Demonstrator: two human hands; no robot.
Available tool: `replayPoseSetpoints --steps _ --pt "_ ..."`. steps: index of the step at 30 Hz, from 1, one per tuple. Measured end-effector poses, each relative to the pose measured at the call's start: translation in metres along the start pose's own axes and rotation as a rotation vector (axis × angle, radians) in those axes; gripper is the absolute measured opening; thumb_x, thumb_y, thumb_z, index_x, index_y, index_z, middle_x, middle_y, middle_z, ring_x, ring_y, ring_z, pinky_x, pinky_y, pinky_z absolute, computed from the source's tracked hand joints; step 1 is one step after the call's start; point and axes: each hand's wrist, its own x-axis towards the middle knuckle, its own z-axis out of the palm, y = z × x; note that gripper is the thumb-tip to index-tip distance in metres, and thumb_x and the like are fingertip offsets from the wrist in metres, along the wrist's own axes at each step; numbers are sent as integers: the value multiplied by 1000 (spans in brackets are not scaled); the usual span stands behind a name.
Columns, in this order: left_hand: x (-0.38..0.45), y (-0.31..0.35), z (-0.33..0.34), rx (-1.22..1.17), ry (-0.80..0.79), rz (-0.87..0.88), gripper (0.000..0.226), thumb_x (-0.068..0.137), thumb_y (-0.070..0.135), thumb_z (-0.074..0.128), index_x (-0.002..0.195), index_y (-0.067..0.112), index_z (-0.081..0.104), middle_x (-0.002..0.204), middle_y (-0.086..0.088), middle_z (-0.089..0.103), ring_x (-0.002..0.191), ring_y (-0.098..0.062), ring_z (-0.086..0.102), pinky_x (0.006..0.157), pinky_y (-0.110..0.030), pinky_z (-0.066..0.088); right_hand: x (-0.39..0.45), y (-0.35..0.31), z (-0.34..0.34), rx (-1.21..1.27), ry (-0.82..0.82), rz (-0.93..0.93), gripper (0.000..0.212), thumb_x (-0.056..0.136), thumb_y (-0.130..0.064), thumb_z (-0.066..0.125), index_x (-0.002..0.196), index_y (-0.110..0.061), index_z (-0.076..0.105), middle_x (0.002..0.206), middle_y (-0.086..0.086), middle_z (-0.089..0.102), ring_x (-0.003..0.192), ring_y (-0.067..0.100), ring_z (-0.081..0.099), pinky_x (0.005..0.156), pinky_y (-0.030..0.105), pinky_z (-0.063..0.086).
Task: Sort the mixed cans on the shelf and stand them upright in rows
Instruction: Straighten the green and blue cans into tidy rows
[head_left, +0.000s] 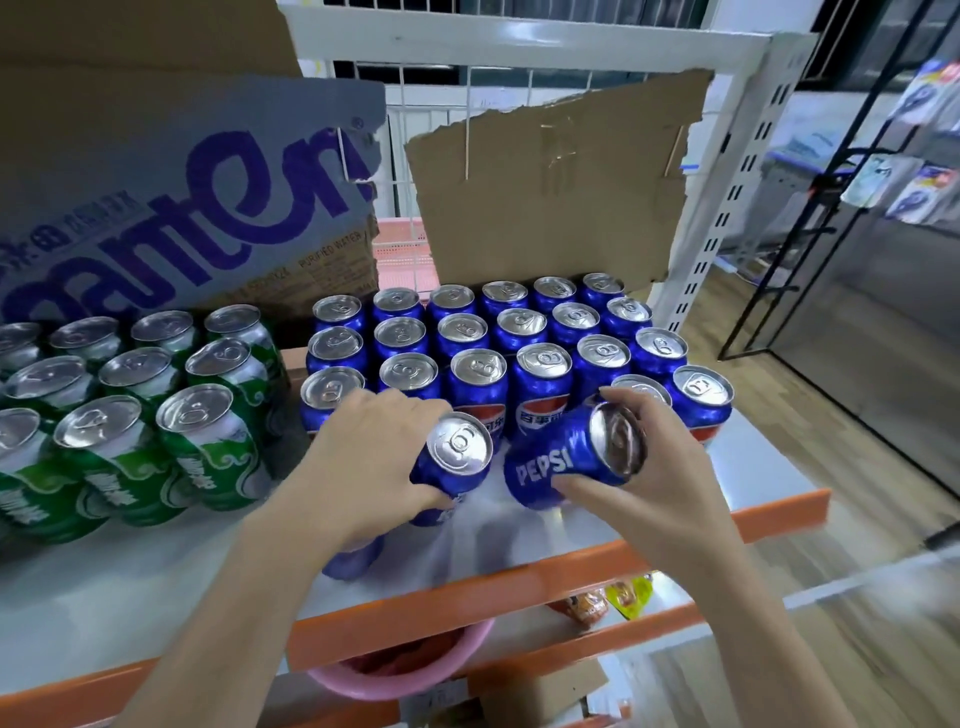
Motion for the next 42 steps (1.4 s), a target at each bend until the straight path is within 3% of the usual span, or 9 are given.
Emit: replayPoseSetpoints --steps 6,11,14,18,21,27,32,36,42 --pt "21 2 -11 -270 -308 67 65 63 23 80 120 36 50 114 18 59 105 -4 53 88 -31 45 19 -18 -7 -374 -123 -46 69 64 -44 77 124 -30 46 113 -6 50 103 13 43 80 24 36" --pt "42 -3 -20 -109 -426 72 66 83 7 62 140 30 38 125 5 46 112 -12 46 88 -20 38 35 -21 9 -578 -186 -1 74 67 -66 65 124 -25 41 96 -2 40 88 14 36 69 26 29" --pt "36 -1 -19 -89 -478 -8 73 86 12 55 147 32 21 123 9 38 111 -14 46 94 -29 41 31 -15 16 -632 -165 -34 70 73 -66 60 123 -20 41 97 -2 35 83 17 39 66 25 30" --pt "23 17 -17 -175 -309 -68 88 75 59 63 146 27 22 136 10 34 124 -9 38 103 -27 34 32 -13 3 -555 -289 -31 70 74 -58 65 129 -25 37 105 -4 34 85 18 44 68 25 35" --pt "24 36 -8 -102 -95 -129 92 61 80 53 133 26 39 120 9 41 108 -11 45 90 -30 43 36 -14 -8 -579 -413 -59 71 77 -43 70 135 -24 34 120 0 38 101 20 48 79 27 42" --pt "28 26 -1 -157 -75 -14 63 74 41 74 130 24 48 120 6 49 107 -12 48 84 -22 38 43 -11 -7 -682 -516 -211 81 85 -24 63 148 -27 13 145 -3 27 123 21 36 94 27 38" --pt "28 15 -6 -157 -207 86 63 83 16 67 140 27 41 151 11 30 136 -6 29 106 -23 30 43 -8 -5 -684 -482 -163 82 85 -31 65 147 -29 12 129 1 37 107 19 46 81 28 47" --pt "26 20 -5 -100 -177 87 55 86 7 58 137 23 46 151 7 30 134 -17 34 101 -33 36 33 -5 2 -681 -378 -144 81 84 -41 64 146 -24 16 123 1 37 111 18 41 82 24 41" --pt "20 43 13 -98 0 -147 64 73 58 67 122 22 46 135 0 33 115 -21 43 93 -31 40 22 3 9 -723 -247 -246 82 79 -35 71 144 -11 29 144 5 32 132 23 31 105 24 30"
